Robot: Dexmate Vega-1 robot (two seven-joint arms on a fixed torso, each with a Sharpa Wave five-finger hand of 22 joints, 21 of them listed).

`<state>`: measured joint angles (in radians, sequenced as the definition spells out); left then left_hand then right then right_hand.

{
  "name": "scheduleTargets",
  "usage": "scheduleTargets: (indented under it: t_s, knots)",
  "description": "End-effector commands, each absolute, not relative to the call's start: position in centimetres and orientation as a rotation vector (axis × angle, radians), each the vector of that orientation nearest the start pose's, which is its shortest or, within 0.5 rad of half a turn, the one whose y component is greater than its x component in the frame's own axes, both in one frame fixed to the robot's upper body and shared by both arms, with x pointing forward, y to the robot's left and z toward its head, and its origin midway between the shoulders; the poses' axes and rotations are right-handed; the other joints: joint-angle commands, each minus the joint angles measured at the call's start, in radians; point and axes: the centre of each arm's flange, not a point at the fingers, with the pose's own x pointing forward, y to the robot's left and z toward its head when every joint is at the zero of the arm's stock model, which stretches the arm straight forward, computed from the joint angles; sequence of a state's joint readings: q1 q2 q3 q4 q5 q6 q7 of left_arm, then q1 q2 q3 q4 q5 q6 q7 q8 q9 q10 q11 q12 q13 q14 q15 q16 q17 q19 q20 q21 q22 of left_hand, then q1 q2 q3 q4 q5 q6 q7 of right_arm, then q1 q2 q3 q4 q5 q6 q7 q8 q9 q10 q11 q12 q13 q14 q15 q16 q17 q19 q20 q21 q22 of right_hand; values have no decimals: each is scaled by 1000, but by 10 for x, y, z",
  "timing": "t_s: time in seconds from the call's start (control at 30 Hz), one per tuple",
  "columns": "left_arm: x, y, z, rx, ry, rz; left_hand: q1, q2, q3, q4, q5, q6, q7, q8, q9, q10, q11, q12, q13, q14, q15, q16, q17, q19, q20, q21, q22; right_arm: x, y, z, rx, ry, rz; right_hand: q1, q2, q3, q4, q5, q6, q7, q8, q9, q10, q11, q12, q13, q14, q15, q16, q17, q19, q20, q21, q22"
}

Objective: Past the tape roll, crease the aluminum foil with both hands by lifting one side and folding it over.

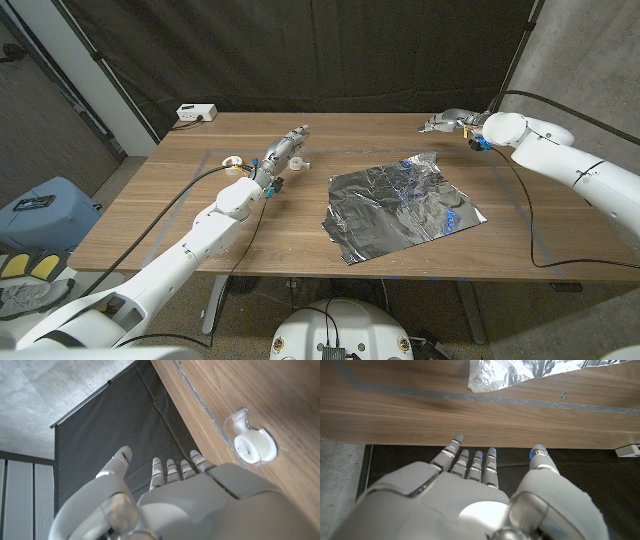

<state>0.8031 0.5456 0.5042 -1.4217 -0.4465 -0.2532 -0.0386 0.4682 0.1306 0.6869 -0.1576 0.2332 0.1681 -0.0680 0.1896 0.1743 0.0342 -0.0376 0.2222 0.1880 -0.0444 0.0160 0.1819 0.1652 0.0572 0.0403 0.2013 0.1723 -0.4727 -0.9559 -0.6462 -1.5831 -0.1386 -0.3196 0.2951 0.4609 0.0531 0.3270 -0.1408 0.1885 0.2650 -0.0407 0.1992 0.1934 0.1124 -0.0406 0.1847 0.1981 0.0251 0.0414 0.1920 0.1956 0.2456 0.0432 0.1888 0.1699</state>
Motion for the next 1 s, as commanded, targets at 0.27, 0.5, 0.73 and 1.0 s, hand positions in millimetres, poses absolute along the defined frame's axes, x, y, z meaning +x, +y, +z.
scheduleTargets:
  t_s: [0.27, 0.5, 0.73, 1.0]
  knots:
    - [624, 205, -3, 416, -629, -474, 44, -15, -1, -26, 7, 7, -26, 9, 4, 21, -21, 9, 8, 17, 4, 4, 6, 9, 10, -1, 3, 637, -347, 115, -1360, -154, 33, 14, -8, -1, -10, 6, -2, 3, -3, 3, -16, 8, -1, 4, -12, 5, 1, 0, 0, 4, 0, 3]
    - [621, 200, -2, 460, -619, -527, 58, -21, -1, -30, 6, 4, -29, 8, 5, 24, -22, 10, 9, 21, 2, 4, 6, 12, 12, -1, 3, 639, -345, 116, -1424, -120, 12, 20, -15, -4, -14, 9, 26, 12, 8, 5, -22, 29, 2, 4, -16, 7, 2, 0, -3, 4, 1, 3]
    - [617, 194, -3, 503, -606, -579, 82, -30, -1, -33, 6, 12, -24, 11, 5, 35, -34, 13, 10, 33, -12, 7, 7, 17, 8, 0, 4, 642, -343, 116, -1490, -95, -10, 31, -22, -5, -19, 13, 63, 15, 21, 5, -24, 37, 5, 4, -19, 5, 3, 0, -8, 3, 0, 3]
    - [615, 189, -5, 551, -592, -627, 110, -38, -2, -33, 5, 17, -25, 12, 5, 51, -38, 17, 11, 49, -18, 9, 7, 24, 4, 1, 4, 647, -343, 116, -1544, -69, -15, 51, -31, -4, -26, 20, 83, 11, 24, 5, -55, 62, 0, 4, -36, 11, 0, -1, -23, 3, -3, 3]
